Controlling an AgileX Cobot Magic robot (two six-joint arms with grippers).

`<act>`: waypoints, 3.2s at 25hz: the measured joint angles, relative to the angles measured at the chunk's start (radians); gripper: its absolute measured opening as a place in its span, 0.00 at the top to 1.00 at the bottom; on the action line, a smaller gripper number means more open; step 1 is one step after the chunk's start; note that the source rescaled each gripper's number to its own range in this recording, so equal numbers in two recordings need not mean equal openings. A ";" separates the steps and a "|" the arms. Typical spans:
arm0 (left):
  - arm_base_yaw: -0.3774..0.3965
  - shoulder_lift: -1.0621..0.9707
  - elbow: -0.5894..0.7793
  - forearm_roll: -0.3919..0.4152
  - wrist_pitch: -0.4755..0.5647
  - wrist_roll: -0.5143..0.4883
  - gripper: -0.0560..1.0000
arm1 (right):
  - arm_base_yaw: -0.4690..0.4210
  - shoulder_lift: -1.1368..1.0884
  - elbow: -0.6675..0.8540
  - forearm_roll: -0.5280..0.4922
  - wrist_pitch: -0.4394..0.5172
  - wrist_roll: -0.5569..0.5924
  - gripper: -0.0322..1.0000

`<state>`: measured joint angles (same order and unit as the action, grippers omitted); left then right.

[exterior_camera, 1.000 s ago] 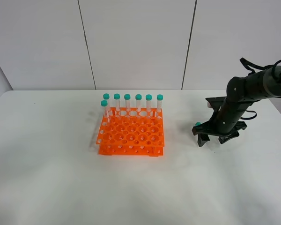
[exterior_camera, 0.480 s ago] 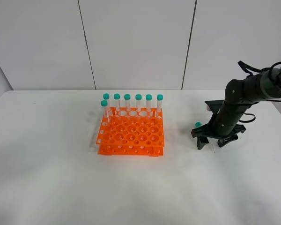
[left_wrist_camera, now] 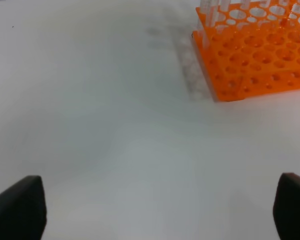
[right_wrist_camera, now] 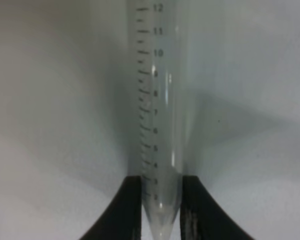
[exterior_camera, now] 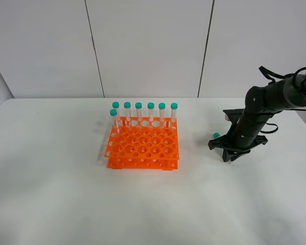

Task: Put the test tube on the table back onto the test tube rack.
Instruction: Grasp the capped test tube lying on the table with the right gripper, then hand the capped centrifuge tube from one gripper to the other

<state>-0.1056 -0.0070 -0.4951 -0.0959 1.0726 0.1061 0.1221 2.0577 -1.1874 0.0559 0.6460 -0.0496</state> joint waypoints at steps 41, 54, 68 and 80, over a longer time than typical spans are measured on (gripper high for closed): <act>0.000 0.000 0.000 0.000 0.000 0.000 0.01 | 0.321 -0.860 0.295 -0.079 -0.223 -0.131 0.94; 0.000 0.000 0.000 0.000 0.000 0.000 0.01 | 0.488 -1.377 0.804 -0.031 -0.661 -0.123 0.94; 0.000 0.000 0.000 0.000 0.000 0.000 0.01 | 0.509 -1.395 0.977 -0.018 -1.014 -0.095 0.94; 0.000 0.000 0.000 0.001 0.000 0.000 0.01 | 0.517 -1.050 0.995 -0.018 -1.225 -0.040 0.94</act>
<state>-0.1056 -0.0070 -0.4951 -0.0950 1.0726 0.1061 0.6392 1.0079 -0.1920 0.0381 -0.5790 -0.0896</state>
